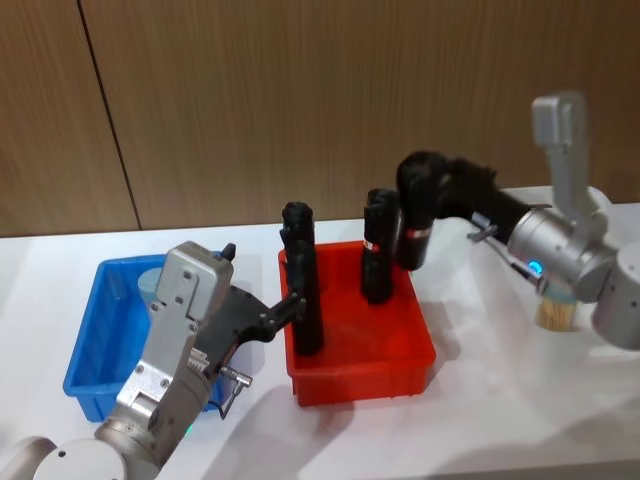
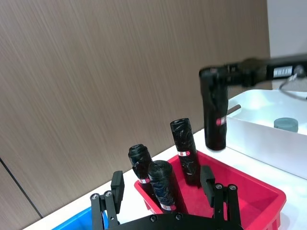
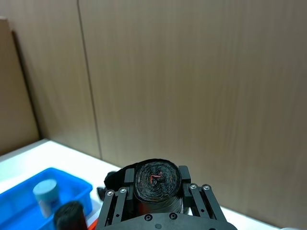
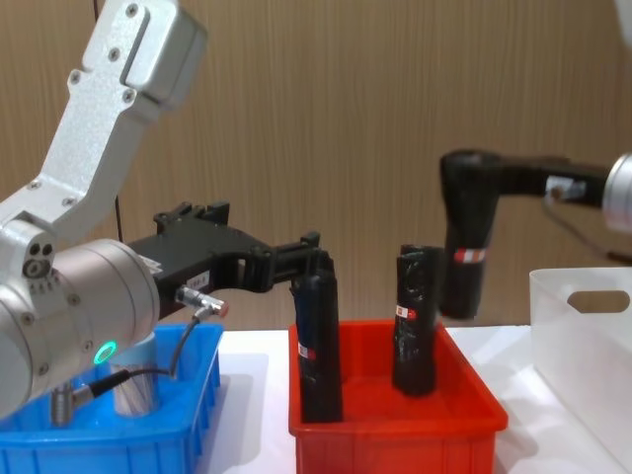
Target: Pick the cotton swabs from the blue box and place them into the white box.
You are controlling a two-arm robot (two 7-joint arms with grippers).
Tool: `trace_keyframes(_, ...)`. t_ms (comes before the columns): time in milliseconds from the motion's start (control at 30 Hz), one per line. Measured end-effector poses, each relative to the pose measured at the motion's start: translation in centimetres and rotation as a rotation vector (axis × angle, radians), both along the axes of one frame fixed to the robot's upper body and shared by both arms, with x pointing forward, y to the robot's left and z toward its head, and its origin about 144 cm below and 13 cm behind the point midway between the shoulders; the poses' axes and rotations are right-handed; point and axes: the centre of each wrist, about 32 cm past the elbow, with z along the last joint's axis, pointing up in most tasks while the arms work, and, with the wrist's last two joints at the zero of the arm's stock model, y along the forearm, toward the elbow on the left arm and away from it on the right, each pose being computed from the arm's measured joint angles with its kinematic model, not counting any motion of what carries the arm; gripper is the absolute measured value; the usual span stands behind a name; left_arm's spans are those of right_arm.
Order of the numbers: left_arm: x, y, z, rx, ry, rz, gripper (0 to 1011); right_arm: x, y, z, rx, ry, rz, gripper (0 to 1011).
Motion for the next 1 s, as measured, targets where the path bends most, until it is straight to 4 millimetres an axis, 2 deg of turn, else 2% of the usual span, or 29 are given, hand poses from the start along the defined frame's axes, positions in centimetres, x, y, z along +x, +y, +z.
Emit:
trace_keyframes(100, 0.0, 0.0, 0.0, 0.0, 0.0, 0.0, 1004, -0.4, -0.7, 1.5, 0.01, -0.028, -0.04, 533)
trace_keyframes(533, 0.0, 0.0, 0.0, 0.0, 0.0, 0.0, 1004, -1.7, -3.7, 5.2, 0.009, -0.092, -0.206, 533)
trace_keyframes(800, 0.0, 0.0, 0.0, 0.0, 0.0, 0.0, 1004, -1.9, -5.4, 5.8, -0.01, -0.091, -0.292, 533)
trace_keyframes(1000, 0.0, 0.0, 0.0, 0.0, 0.0, 0.0, 1004, -1.6, -6.3, 5.5, -0.022, -0.074, -0.333, 533)
